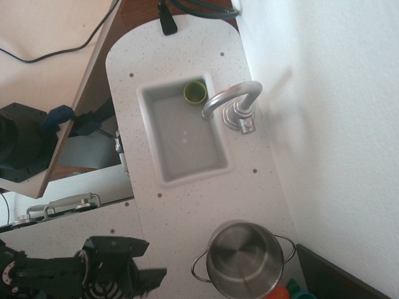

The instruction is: Pick up pot

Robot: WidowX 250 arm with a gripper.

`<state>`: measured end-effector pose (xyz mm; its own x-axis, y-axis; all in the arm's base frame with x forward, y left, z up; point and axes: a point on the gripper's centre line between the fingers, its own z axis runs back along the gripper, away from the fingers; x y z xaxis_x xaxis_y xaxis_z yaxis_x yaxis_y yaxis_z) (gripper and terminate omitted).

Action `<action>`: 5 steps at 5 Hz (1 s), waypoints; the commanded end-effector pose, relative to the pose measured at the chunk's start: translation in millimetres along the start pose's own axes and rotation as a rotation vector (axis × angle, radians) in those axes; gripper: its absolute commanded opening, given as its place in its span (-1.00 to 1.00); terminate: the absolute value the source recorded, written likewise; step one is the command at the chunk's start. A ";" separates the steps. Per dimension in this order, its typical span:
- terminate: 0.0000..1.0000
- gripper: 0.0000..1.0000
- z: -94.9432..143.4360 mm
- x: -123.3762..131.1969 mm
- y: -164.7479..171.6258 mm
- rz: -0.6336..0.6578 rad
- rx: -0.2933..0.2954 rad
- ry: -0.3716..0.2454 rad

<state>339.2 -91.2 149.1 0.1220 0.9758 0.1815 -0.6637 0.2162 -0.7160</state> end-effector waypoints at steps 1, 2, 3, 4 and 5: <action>-1.00 1.00 3.9 33.8 -17.3 0.197 0.025 -0.138; -1.00 1.00 -4.8 39.4 -24.0 0.194 0.009 -0.145; -1.00 1.00 -21.4 40.4 -18.6 0.244 0.237 -0.146; -1.00 1.00 -39.7 37.0 -17.8 0.229 0.306 -0.119; -1.00 1.00 -62.7 28.1 -19.6 0.123 0.262 -0.085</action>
<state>401.1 -68.7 102.5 0.0119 0.9823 0.1868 -0.8442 0.1100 -0.5246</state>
